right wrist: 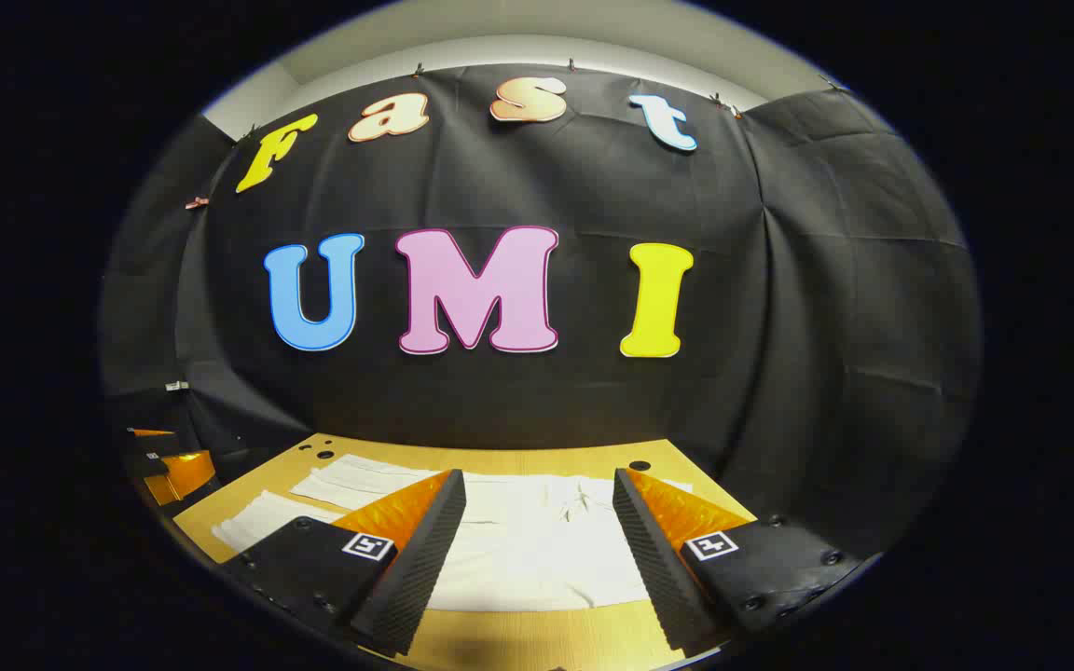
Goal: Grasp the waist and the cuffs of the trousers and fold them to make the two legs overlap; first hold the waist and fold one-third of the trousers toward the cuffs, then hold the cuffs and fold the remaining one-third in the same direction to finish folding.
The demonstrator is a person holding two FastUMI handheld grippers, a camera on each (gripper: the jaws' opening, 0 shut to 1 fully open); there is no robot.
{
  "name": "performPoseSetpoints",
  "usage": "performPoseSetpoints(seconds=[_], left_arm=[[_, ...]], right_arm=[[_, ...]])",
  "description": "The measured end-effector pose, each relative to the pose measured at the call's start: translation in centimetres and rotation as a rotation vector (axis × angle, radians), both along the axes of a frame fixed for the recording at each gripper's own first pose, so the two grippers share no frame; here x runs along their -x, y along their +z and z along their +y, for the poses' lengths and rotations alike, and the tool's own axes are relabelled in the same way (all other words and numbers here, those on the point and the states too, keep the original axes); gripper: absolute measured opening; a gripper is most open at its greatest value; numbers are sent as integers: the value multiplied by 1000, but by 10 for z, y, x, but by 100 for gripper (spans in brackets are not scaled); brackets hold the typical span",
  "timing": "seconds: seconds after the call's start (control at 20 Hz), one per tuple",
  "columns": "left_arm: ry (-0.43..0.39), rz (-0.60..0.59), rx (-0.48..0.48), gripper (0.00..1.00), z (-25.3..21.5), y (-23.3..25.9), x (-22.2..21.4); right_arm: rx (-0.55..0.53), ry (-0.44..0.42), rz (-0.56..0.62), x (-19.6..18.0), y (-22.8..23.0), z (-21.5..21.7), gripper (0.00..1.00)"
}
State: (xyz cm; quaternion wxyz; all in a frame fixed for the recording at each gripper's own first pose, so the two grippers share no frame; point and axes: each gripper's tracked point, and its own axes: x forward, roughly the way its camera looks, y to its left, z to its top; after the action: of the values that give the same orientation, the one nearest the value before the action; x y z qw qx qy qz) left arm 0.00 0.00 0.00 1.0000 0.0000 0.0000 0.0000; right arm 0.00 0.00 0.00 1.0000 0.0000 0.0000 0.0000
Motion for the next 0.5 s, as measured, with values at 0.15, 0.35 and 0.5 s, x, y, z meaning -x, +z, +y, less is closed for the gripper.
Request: performPoseSetpoints(seconds=[0.15,0.35,0.5], left_arm=[[23,19,6,98,-6,-1,-25],[37,0,-15,99,-7,9,-40],[30,-24,-35,98,-9,15,-48]], right_arm=[[-33,0,2,-27,-1,-18,97],[-87,60,24,-53,-10,-14,98],[-68,59,19,-65,-8,-22,98]])
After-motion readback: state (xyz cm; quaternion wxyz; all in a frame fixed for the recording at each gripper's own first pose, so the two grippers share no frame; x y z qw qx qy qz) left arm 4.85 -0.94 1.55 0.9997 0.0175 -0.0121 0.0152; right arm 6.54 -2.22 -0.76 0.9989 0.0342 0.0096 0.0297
